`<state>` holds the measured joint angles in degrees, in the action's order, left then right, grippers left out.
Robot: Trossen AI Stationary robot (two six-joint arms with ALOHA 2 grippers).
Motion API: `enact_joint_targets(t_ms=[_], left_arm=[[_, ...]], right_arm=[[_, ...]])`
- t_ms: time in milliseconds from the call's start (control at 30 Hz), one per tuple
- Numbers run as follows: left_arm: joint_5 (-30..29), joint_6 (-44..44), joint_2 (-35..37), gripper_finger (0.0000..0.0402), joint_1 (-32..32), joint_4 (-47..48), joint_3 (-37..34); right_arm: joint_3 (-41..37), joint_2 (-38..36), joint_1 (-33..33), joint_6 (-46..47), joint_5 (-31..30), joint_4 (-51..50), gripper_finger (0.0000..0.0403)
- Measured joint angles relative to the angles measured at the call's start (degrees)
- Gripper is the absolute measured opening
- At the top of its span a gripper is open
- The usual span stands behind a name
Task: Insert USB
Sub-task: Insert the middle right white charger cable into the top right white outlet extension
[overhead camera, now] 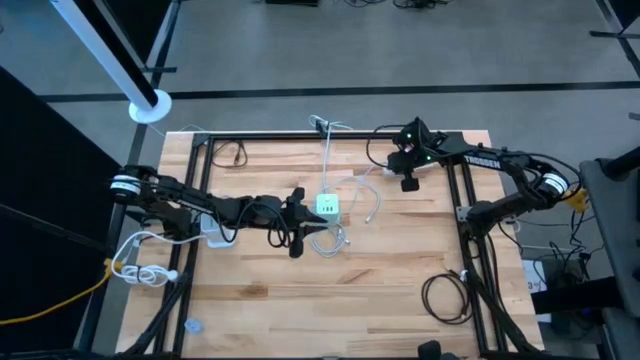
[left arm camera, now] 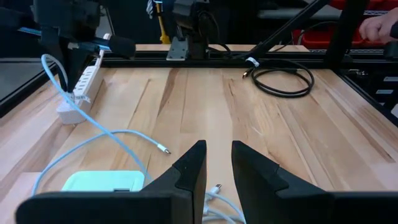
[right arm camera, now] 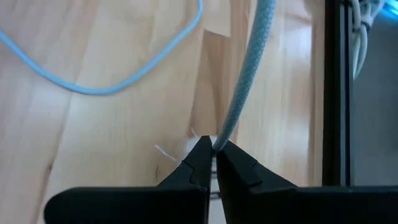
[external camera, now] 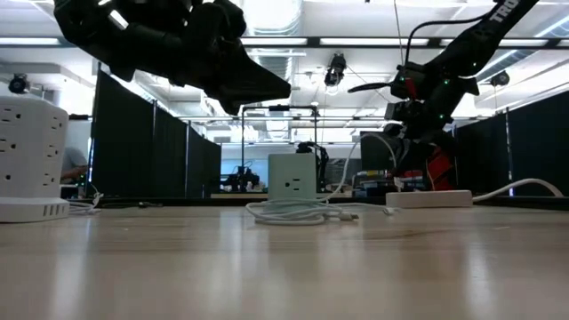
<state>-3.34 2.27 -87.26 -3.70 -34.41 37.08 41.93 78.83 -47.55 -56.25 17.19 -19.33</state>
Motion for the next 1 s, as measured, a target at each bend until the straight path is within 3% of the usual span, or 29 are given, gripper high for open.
enact_joint_targets(t_ms=[400,1000], left_arm=[[-0.04,0.02,0.0,0.0064,0.0,0.04,-0.02],[-0.06,0.44,0.0,0.0064,0.0,0.08,-0.04]], right_arm=[[-0.04,0.19,-3.13,-0.73,5.11,-0.12,0.0],[0.05,2.54,-4.15,-3.16,5.73,-0.38,0.0]])
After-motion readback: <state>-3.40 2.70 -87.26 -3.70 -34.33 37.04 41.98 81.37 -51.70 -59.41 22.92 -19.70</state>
